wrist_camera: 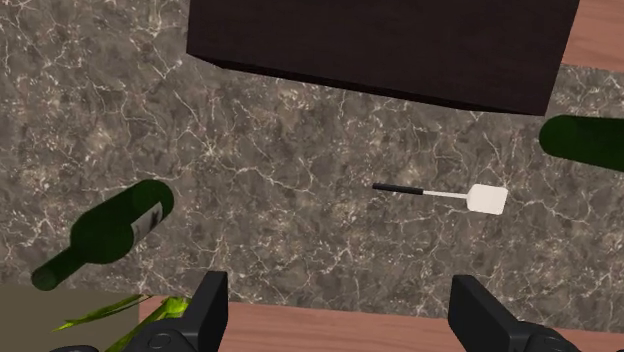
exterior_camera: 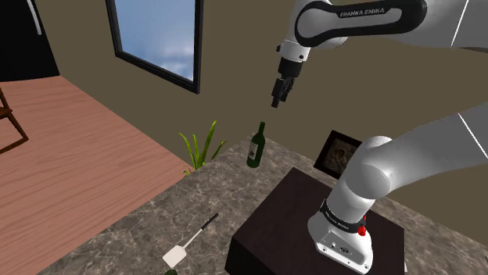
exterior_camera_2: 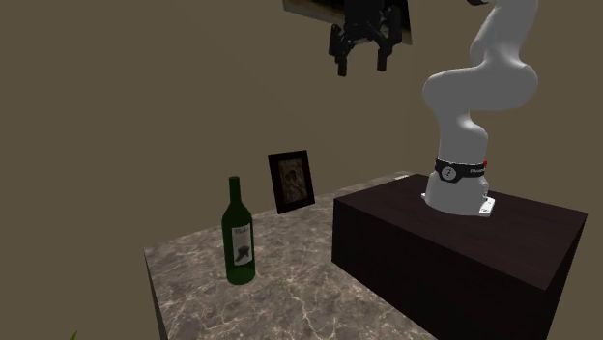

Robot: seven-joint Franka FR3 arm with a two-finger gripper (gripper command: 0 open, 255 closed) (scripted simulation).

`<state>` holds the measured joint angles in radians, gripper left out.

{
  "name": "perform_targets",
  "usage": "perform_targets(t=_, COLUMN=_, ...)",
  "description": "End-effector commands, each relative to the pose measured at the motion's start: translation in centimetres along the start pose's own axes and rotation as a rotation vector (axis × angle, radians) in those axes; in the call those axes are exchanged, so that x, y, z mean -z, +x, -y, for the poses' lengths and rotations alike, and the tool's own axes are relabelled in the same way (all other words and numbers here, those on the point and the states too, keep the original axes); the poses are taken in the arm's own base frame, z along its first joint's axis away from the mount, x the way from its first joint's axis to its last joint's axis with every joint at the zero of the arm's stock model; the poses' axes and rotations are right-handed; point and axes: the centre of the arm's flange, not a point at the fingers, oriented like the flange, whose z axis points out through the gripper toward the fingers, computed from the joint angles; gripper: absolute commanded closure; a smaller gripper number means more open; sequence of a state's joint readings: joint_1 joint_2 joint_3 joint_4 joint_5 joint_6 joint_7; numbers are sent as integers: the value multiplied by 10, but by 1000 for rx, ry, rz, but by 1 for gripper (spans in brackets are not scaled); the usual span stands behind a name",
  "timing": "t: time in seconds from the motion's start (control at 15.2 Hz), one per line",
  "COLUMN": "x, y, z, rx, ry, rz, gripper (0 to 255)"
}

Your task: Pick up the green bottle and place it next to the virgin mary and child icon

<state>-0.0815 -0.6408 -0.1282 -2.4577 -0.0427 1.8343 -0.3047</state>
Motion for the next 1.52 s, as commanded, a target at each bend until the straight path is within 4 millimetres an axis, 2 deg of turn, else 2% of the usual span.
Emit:
perform_targets(t=0.0, x=-17, y=8, z=-20, rx=4, ry=-3, rz=-2, gripper=0)
perform_targets(t=1.45, x=-189, y=91, z=-235, rx=37, ry=-21, rz=-17, gripper=0)
